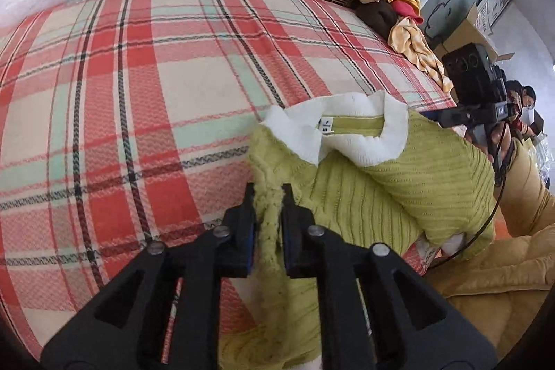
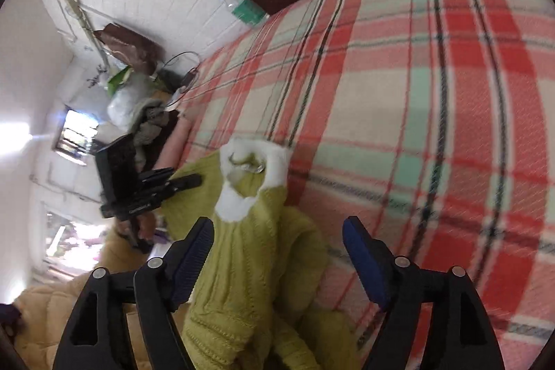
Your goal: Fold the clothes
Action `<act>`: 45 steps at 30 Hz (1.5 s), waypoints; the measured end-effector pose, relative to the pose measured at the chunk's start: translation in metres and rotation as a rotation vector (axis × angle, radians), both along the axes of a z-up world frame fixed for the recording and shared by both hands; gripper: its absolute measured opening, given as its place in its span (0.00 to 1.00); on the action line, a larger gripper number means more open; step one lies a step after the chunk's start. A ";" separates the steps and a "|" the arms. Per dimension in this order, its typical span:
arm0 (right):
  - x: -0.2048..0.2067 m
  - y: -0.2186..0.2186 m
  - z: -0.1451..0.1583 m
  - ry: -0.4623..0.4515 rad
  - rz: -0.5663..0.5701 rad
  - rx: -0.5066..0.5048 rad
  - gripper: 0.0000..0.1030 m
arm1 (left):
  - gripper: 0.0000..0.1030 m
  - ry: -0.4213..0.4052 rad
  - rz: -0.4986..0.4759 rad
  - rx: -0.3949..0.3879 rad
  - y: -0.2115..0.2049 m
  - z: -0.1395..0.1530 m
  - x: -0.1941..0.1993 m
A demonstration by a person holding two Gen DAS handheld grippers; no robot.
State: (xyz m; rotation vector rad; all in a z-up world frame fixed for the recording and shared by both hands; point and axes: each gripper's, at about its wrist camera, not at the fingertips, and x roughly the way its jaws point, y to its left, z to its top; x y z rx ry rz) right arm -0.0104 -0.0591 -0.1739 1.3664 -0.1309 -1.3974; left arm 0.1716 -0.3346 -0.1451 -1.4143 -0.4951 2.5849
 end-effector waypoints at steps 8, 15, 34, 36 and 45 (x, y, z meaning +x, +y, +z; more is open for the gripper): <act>0.047 -0.015 0.030 0.218 0.168 0.032 0.28 | 0.64 -0.062 -0.035 0.003 0.006 -0.020 0.006; 0.090 0.010 0.102 0.540 0.140 -0.001 0.13 | 0.10 0.061 -0.048 0.033 0.013 0.015 0.014; 0.162 0.048 0.204 0.881 0.058 -0.134 0.05 | 0.07 0.057 -0.212 0.052 0.060 -0.003 0.007; 0.169 0.052 0.215 0.918 0.044 -0.144 0.05 | 0.05 0.086 -0.192 0.029 0.062 0.010 0.012; 0.205 0.090 0.275 1.054 -0.029 -0.248 0.05 | 0.04 0.510 -0.060 0.061 0.034 0.159 0.091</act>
